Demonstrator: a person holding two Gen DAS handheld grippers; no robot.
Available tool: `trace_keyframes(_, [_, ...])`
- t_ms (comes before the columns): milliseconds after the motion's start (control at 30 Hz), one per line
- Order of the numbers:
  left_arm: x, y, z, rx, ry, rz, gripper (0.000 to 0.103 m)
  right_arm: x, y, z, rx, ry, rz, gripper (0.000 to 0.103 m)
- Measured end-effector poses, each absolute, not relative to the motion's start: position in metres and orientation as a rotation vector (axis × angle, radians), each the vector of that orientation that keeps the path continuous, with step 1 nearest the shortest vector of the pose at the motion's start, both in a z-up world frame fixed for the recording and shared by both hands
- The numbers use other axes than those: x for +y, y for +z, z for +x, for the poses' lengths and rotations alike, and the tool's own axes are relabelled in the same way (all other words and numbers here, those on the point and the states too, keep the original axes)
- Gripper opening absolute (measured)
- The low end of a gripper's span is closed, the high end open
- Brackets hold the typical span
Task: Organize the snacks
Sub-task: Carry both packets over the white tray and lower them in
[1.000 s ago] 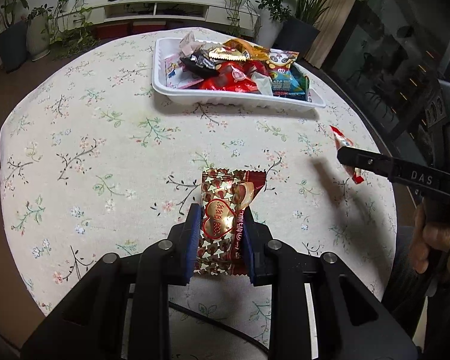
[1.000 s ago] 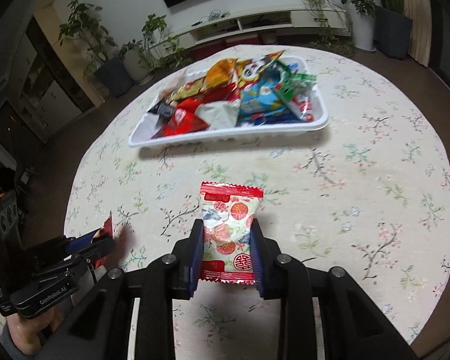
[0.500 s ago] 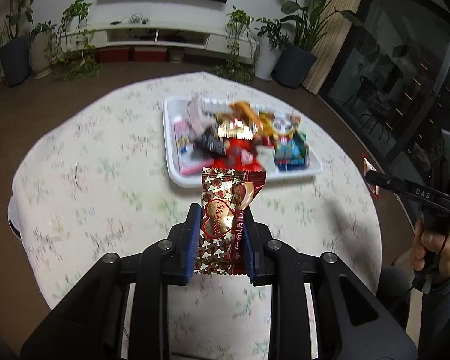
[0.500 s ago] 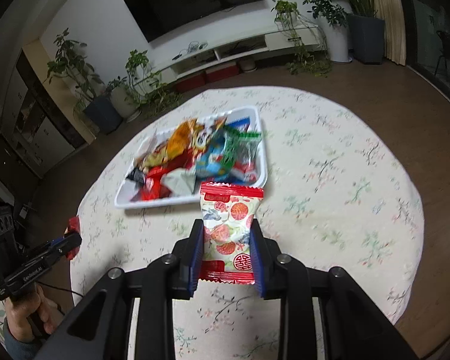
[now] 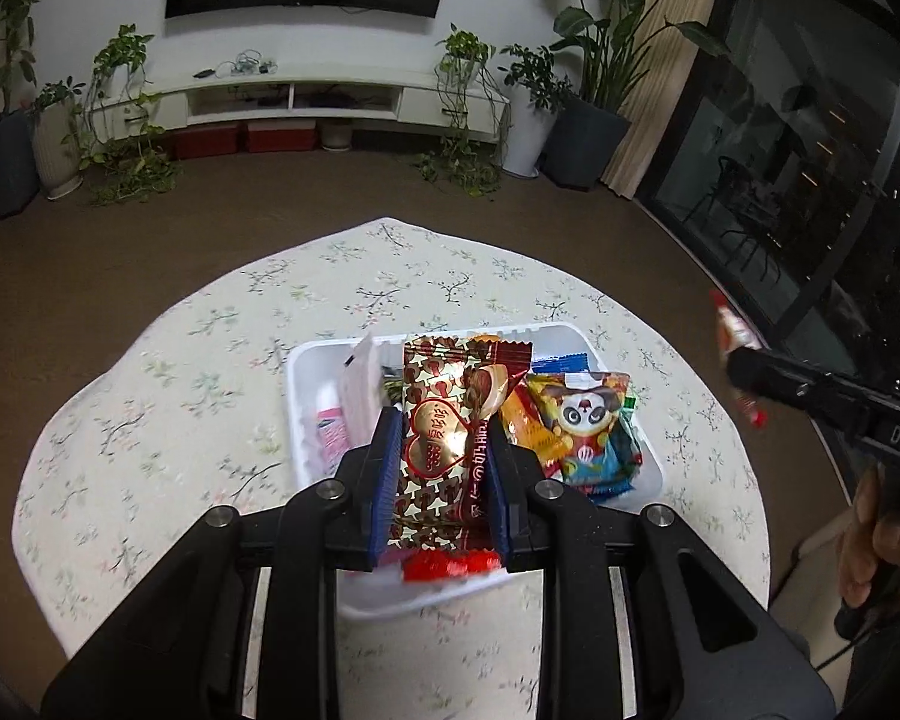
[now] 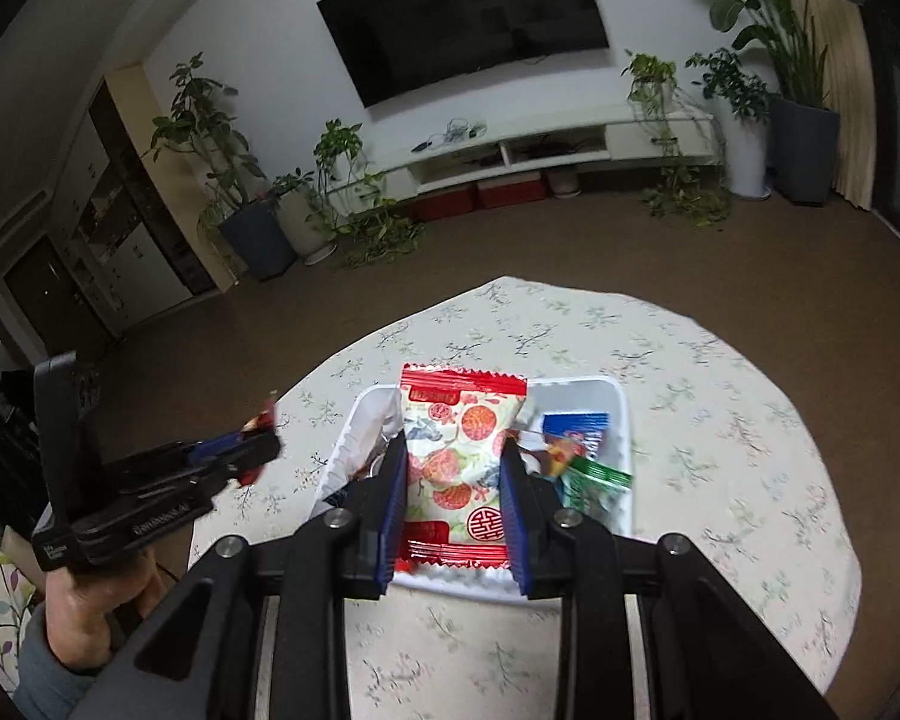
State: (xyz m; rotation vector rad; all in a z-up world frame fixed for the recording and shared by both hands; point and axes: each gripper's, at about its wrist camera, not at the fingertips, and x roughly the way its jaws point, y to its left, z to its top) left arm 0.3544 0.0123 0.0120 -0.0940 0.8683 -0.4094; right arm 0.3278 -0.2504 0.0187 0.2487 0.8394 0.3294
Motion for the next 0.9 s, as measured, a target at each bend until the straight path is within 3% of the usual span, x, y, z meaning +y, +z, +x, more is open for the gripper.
trace_keyframes(300, [-0.015, -0.039, 0.401, 0.948, -0.409, -0.086, 0.023, -0.22, -0.042, 0.38, 0.994, 0.325, 0.241, 0.031])
trace_keyframes(767, [-0.024, -0.078, 0.422, 0.978, -0.399, -0.083, 0.026, -0.203, -0.081, 0.406, 1.055, 0.288, 0.152, 0.032])
trace_keyframes(900, [-0.024, -0.084, 0.425, 0.982, -0.394, -0.083, 0.031, -0.203, -0.082, 0.407, 1.044, 0.284, 0.151, 0.035])
